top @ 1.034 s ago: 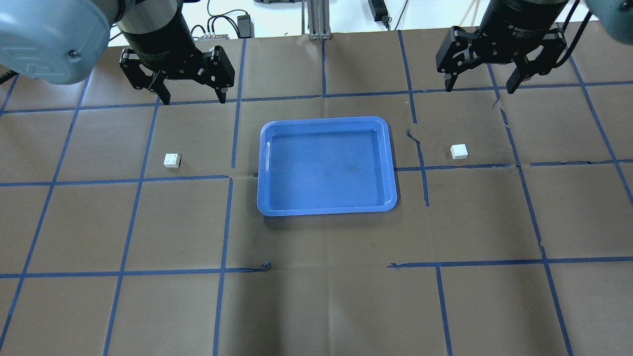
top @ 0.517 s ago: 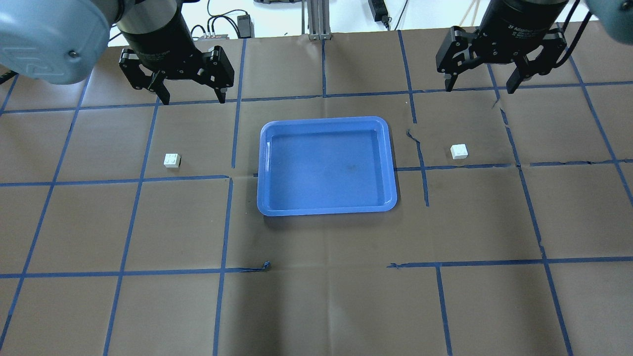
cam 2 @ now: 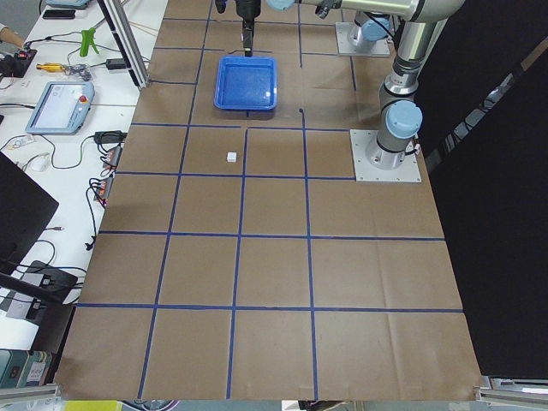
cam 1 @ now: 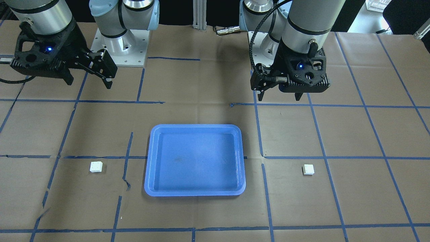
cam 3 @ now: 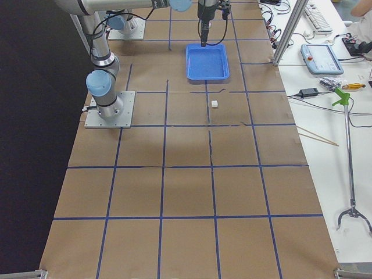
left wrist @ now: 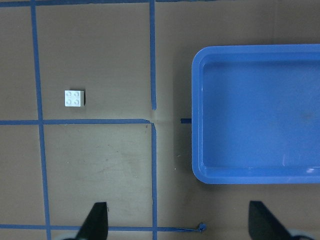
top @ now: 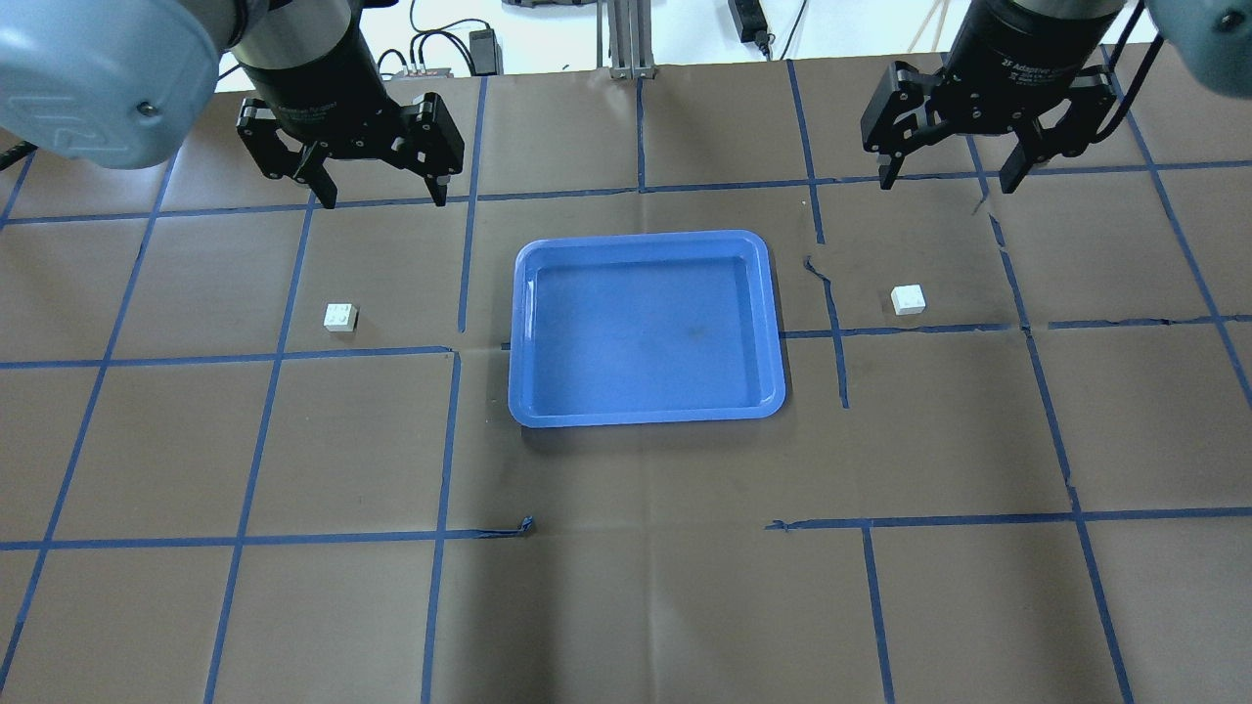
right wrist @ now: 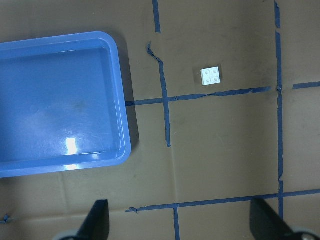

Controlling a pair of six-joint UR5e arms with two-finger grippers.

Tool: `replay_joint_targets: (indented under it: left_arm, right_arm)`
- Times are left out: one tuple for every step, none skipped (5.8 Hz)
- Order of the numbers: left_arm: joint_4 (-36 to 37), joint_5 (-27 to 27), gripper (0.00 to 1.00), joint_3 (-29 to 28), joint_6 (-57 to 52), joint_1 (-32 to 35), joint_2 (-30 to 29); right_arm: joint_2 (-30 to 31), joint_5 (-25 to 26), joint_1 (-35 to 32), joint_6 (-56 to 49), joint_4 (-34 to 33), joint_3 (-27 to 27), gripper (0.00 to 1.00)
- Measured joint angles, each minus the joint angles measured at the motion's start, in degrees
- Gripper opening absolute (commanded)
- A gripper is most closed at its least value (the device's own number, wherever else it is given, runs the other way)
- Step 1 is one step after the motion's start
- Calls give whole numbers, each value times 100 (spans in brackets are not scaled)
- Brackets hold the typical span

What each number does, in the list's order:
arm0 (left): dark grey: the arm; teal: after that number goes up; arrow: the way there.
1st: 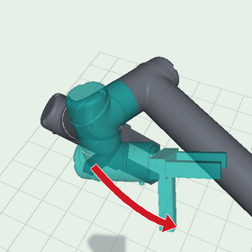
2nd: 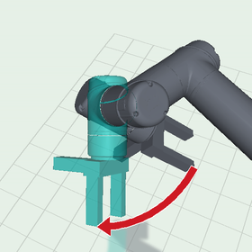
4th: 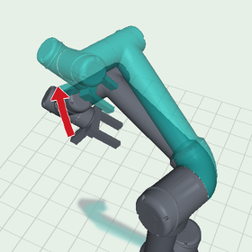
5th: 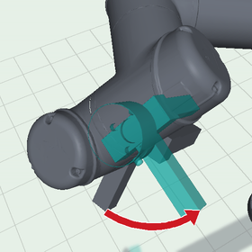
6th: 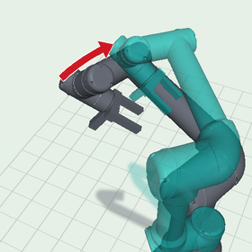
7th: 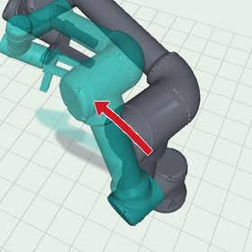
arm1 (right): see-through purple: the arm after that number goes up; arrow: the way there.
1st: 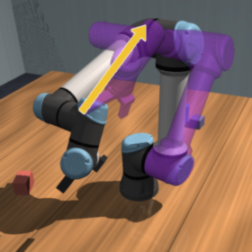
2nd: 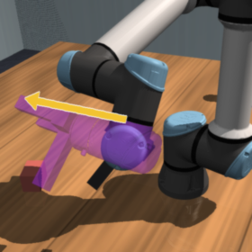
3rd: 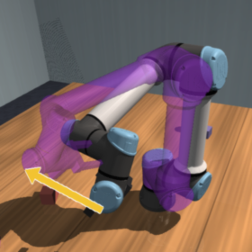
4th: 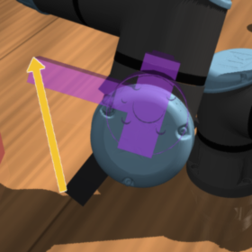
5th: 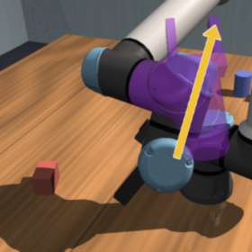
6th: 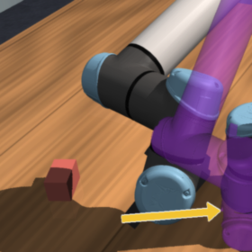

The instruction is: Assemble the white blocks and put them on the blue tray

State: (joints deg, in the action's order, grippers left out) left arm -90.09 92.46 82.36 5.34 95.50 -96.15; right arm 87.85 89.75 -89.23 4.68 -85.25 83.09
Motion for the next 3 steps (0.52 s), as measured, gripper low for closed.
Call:
replay_joint_targets:
  left_arm:
    - [13,0,99,12,-4,-7,0]
    - [35,6,99,34,-18,-18,11]
    - [48,-12,99,35,-80,-76,35]
  right_arm:
    - [28,-27,2,-129,15,-16,100]
    - [43,-58,2,-706,-5,-35,100]
    - [63,-53,6,-1803,-47,-59,100]
